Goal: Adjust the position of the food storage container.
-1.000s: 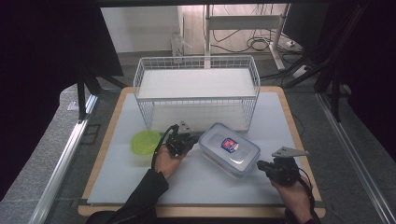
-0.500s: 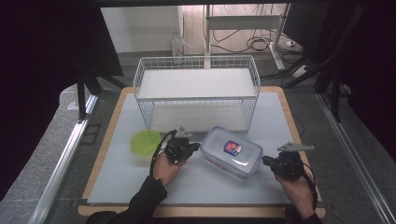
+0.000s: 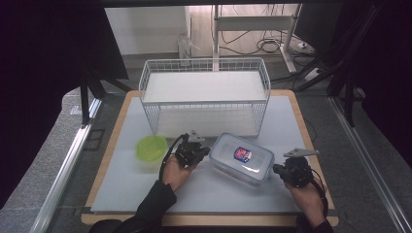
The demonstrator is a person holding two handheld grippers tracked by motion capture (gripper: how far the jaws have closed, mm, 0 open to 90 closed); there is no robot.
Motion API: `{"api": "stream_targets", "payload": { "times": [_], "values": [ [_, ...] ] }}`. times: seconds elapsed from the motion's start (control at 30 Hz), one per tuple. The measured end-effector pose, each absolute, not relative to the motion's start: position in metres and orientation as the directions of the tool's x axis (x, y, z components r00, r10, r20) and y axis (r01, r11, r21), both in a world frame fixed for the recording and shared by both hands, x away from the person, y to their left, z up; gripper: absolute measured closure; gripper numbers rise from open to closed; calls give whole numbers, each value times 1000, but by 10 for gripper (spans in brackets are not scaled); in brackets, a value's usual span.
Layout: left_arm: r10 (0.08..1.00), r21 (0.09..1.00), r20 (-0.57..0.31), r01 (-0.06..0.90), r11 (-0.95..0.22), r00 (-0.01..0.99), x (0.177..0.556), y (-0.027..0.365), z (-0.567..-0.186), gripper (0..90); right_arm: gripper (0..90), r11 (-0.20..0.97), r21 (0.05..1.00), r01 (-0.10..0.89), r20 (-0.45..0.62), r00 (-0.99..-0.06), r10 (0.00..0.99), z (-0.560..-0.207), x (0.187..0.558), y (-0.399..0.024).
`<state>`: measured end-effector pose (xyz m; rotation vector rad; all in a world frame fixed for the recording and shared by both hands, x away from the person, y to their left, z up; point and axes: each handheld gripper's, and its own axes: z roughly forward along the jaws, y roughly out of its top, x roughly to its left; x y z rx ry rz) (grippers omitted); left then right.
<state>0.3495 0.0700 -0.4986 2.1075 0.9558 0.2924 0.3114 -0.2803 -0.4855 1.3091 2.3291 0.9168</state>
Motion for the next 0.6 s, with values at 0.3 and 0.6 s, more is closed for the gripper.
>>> {"api": "stream_targets", "payload": {
  "times": [0.3, 0.6],
  "values": [
    [722, 741, -114, 542, -396, 683, 330, 79, -498, 900, 900, 379, 675, 632, 32, -539, 842, -489, 333, -275],
    [736, 746, -130, 554, -369, 664, 309, 95, -499, 900, 900, 413, 678, 608, 41, -592, 805, -492, 350, -258]
  ]
}}
